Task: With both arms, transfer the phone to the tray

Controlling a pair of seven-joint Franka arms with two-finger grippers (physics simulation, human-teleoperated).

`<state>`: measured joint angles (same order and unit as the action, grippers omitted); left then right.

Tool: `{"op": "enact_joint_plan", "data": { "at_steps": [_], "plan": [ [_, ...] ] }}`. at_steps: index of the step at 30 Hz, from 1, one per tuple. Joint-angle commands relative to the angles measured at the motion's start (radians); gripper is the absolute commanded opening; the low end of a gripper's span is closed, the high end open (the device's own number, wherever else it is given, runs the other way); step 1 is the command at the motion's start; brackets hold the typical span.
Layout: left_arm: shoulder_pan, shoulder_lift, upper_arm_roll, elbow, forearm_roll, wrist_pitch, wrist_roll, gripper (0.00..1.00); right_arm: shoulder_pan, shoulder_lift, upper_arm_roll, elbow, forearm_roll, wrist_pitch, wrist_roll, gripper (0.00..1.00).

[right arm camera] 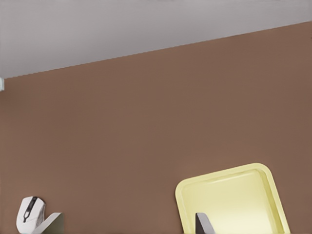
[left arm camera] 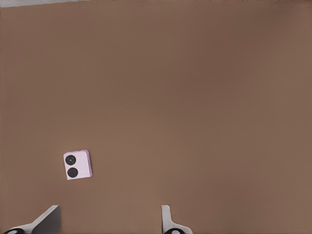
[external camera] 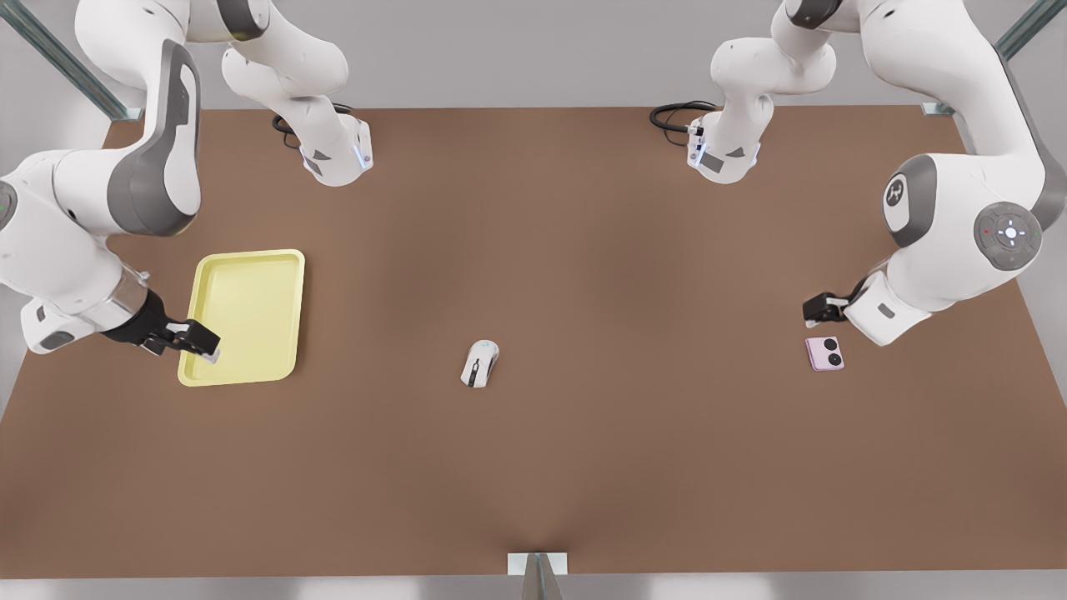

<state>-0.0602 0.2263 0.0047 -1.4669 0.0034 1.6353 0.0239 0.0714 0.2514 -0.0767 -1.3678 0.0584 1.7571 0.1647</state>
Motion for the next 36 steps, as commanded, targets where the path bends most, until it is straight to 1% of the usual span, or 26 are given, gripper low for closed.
{"op": "enact_joint_plan", "data": {
  "at_steps": [1, 3, 4, 5, 7, 9, 14, 17, 20, 25, 28, 30, 36],
  "plan": [
    [0.0, 0.001, 0.0, 0.0, 0.003, 0.029, -0.007, 1.0, 0.001, -0.001, 0.0, 0.001, -0.002, 0.012, 0.058, 1.0],
    [0.01, 0.021, 0.017, -0.012, 0.003, 0.031, -0.007, 1.0, 0.002, 0.0, 0.0, -0.001, -0.014, 0.013, 0.055, 1.0],
    [0.042, 0.056, 0.029, -0.013, -0.002, 0.046, -0.005, 1.0, 0.004, 0.0, 0.002, -0.002, -0.069, 0.01, 0.055, 1.0],
    [0.06, 0.079, 0.029, -0.041, -0.008, 0.099, -0.01, 1.0, 0.002, -0.007, 0.006, -0.004, -0.068, 0.002, 0.047, 1.0],
    [0.079, 0.137, 0.044, -0.075, -0.042, 0.188, -0.018, 1.0, -0.001, -0.018, 0.005, -0.002, -0.048, -0.019, -0.109, 1.0],
    [0.079, 0.133, 0.061, -0.234, -0.052, 0.379, -0.007, 1.0, -0.001, -0.027, 0.002, 0.03, -0.049, -0.059, -0.112, 1.0],
    [0.094, 0.157, 0.129, -0.406, -0.08, 0.643, 0.203, 1.0, -0.016, -0.023, 0.001, 0.032, -0.026, -0.061, -0.109, 1.0],
    [0.129, 0.197, 0.133, -0.409, -0.106, 0.686, 0.274, 1.0, -0.021, -0.023, 0.0, 0.03, -0.015, -0.068, -0.119, 1.0],
    [0.138, 0.226, 0.136, -0.444, -0.105, 0.716, 0.353, 1.0, -0.022, -0.021, 0.0, 0.03, -0.025, -0.064, -0.106, 1.0],
    [0.137, 0.229, 0.17, -0.558, -0.094, 0.816, 0.527, 1.0, -0.018, -0.026, 0.0, 0.029, -0.02, -0.088, -0.106, 1.0],
    [0.137, 0.231, 0.178, -0.579, -0.094, 0.825, 0.591, 1.0, -0.025, -0.023, -0.003, 0.029, -0.023, -0.076, -0.105, 1.0],
    [0.137, 0.252, 0.184, -0.581, -0.094, 0.851, 0.6, 1.0, -0.028, -0.017, -0.003, 0.03, -0.023, -0.041, -0.105, 1.0],
    [0.14, 0.272, 0.201, -0.581, -0.114, 0.856, 0.524, 1.0, -0.031, -0.014, -0.005, 0.03, -0.009, -0.038, -0.105, 1.0]
  ]
}}
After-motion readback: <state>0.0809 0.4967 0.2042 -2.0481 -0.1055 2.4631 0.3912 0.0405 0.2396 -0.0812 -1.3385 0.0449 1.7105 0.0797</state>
